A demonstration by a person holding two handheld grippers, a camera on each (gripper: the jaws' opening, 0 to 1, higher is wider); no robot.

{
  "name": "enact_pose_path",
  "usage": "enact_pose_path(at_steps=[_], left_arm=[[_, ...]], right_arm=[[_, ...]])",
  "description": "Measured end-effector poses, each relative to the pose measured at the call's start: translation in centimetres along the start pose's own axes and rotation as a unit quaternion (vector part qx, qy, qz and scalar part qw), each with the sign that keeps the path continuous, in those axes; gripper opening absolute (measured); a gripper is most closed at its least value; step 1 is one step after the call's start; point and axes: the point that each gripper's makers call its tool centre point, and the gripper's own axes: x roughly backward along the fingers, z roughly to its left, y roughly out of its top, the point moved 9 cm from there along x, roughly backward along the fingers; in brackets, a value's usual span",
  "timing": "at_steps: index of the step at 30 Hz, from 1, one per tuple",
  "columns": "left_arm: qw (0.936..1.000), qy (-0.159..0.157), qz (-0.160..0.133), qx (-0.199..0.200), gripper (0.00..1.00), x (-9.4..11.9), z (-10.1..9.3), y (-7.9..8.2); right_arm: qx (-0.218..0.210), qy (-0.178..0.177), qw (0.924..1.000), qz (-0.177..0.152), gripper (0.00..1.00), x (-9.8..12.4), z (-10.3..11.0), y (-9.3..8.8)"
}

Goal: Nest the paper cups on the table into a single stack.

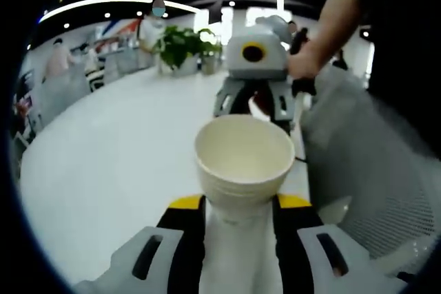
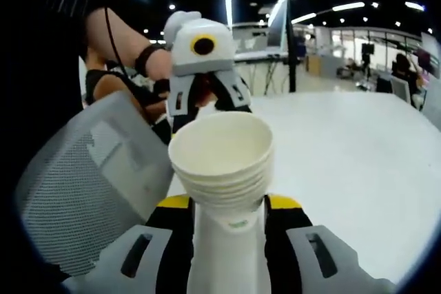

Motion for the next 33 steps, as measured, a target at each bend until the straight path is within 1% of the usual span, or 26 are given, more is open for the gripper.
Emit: enact_pose_path(at_steps=[2, 5, 9, 15, 18, 22, 26, 33], left_arm=[[1.0000, -0.002, -0.007, 0.004, 0.37, 0.0, 0.3, 0.4], [1.0000, -0.006, -0.005, 0.001, 0.37, 0.0, 1.0, 1.2], [0.9999, -0.009, -0.001, -0.009, 0.36, -0.1, 2.8, 2.7], [0.9994, -0.007, 0.002, -0.034, 0.36, -0.5, 5.7, 5.3], [0.9987, -0.010, 0.005, -0.051, 0.36, -1.3, 7.3, 6.4], [0.9980, -0.013, 0.011, -0.061, 0.36, -2.2, 8.9, 7.5], [0.9979, -0.015, 0.007, -0.062, 0.36, -3.3, 10.2, 8.0], [0.9980, -0.020, 0.007, -0.060, 0.36, -5.4, 13.0, 8.1]], right_arm=[[-0.003, -0.003, 1.0000, -0.004, 0.36, 0.3, -0.2, 0.1], [0.000, -0.009, 1.0000, -0.002, 0.36, 0.8, -0.9, 0.7], [0.005, -0.023, 0.9997, 0.000, 0.36, 1.6, -2.3, 1.7], [0.007, -0.051, 0.9985, -0.016, 0.36, 3.5, -5.4, 2.7], [0.012, -0.062, 0.9979, -0.014, 0.36, 4.2, -6.7, 2.9], [0.015, -0.074, 0.9971, -0.010, 0.36, 5.1, -8.2, 2.9], [0.012, -0.085, 0.9962, -0.008, 0.36, 5.8, -9.6, 2.7], [0.009, -0.092, 0.9957, 0.004, 0.36, 6.4, -12.7, 1.6]])
